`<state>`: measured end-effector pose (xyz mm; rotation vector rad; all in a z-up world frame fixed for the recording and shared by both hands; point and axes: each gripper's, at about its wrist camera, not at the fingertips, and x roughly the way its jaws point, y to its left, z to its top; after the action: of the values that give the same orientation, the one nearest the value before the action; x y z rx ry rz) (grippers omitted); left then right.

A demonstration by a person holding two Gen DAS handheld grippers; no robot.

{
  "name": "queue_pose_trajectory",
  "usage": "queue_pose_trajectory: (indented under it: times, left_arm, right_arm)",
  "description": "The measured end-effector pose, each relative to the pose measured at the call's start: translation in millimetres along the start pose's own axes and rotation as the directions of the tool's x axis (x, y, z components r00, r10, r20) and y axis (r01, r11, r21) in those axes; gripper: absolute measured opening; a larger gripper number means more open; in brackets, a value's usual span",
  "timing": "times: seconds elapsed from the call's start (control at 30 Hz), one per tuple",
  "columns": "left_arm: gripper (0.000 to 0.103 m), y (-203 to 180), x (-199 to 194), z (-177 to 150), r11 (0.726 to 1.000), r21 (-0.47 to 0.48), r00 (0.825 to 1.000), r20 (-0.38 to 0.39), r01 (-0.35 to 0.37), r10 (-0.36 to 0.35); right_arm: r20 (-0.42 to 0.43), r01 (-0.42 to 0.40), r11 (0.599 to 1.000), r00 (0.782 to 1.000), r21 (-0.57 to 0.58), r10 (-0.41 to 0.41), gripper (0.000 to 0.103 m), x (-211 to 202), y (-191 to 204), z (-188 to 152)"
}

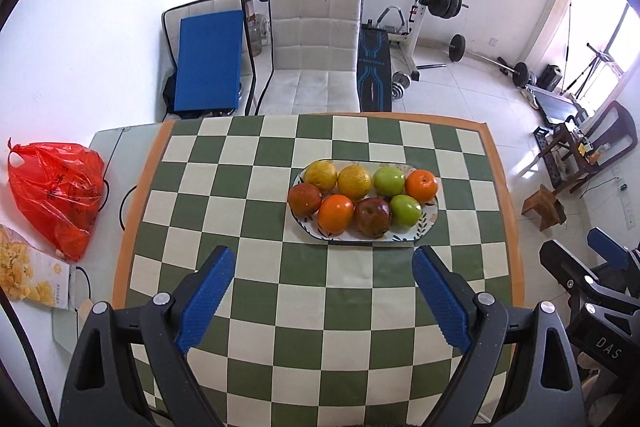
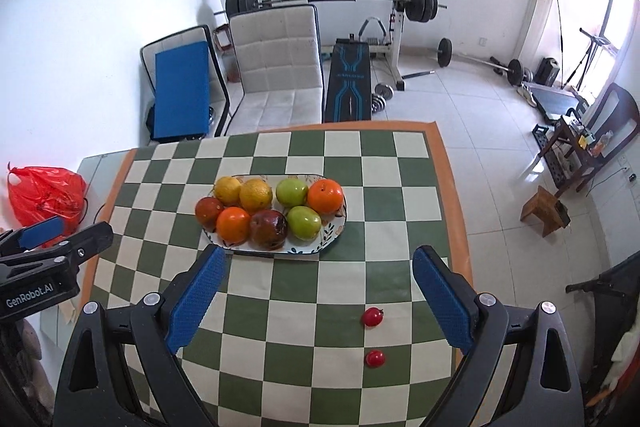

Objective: Organize fruits
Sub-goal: 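Open both tools and lift them away from the plate, then grasp a red tomato with the right tool while the left tool grasps the other tomato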

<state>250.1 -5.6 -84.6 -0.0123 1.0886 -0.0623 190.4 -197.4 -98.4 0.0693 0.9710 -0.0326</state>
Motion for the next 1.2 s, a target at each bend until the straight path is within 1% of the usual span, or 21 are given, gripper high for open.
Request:
queue_pose_trajectory:
  times: [0.2, 0.43, 0.63, 0.8, 0.93, 1.0, 1.03, 1.07, 1.13, 1.2]
  left_arm:
    - [0.091, -9.9, -36.5, -12.7, 1.000, 0.030, 0.999, 0.049, 0.002, -0.003]
    - [0.091, -16.3, -60.6, -24.8, 0.999, 0.039, 0.998, 0.067, 0.017, -0.020]
    - [0.091, -16.7, -69.3, -29.6, 0.999, 0.035, 0.997, 0.079, 0.019, -0.021]
    - [0.091, -16.4, -70.0, -30.6, 0.999, 0.027, 0.997, 0.078, 0.022, -0.024]
    - [0.091, -16.9, -66.3, -30.0, 1.000, 0.023, 0.998, 0.066, 0.019, -0.021]
    - [0.091, -16.9, -59.3, -28.5, 1.000, 0.021, 0.998, 0.053, 0.017, -0.018]
    - [0.098, -17.5, -53.4, -27.2, 1.000, 0.023, 0.999, 0.035, 0.016, -0.017]
    - [0.103, -18.9, -45.6, -26.0, 1.000, 0.026, 1.000, 0.026, 0.010, -0.011]
    - [0.103, -23.3, -29.1, -25.0, 0.999, 0.037, 1.000, 0.006, -0.014, 0.013]
    - [0.103, -30.8, -6.7, -24.9, 0.998, 0.057, 0.999, -0.020, -0.037, 0.038]
  right_arm:
    - [0.043, -0.018, 1.000, 0.999, 0.012, 0.017, 0.097, -45.6, 0.5, -12.2]
    - [0.086, -0.024, 1.000, 0.996, 0.009, 0.023, 0.097, -84.0, 2.5, -21.4]
    - [0.107, -0.020, 1.000, 0.994, 0.005, 0.020, 0.097, -97.1, 3.8, -23.1]
    - [0.100, -0.043, 0.999, 0.994, 0.012, 0.042, 0.097, -97.2, 4.3, -21.6]
    - [0.092, -0.081, 0.996, 0.993, 0.047, 0.077, 0.097, -89.0, -2.5, -18.4]
    - [0.076, -0.104, 0.991, 0.992, 0.081, 0.098, 0.097, -75.4, -13.7, -17.6]
    - [0.063, -0.107, 0.989, 0.993, 0.100, 0.101, 0.097, -66.8, -20.0, -18.0]
    - [0.047, -0.109, 0.987, 0.993, 0.122, 0.104, 0.097, -56.9, -27.1, -19.5]
    - [-0.007, -0.096, 0.979, 0.995, 0.180, 0.098, 0.097, -27.5, -47.8, -26.1]
    - [-0.073, -0.062, 0.971, 0.994, 0.229, 0.080, 0.097, 9.3, -70.8, -39.1]
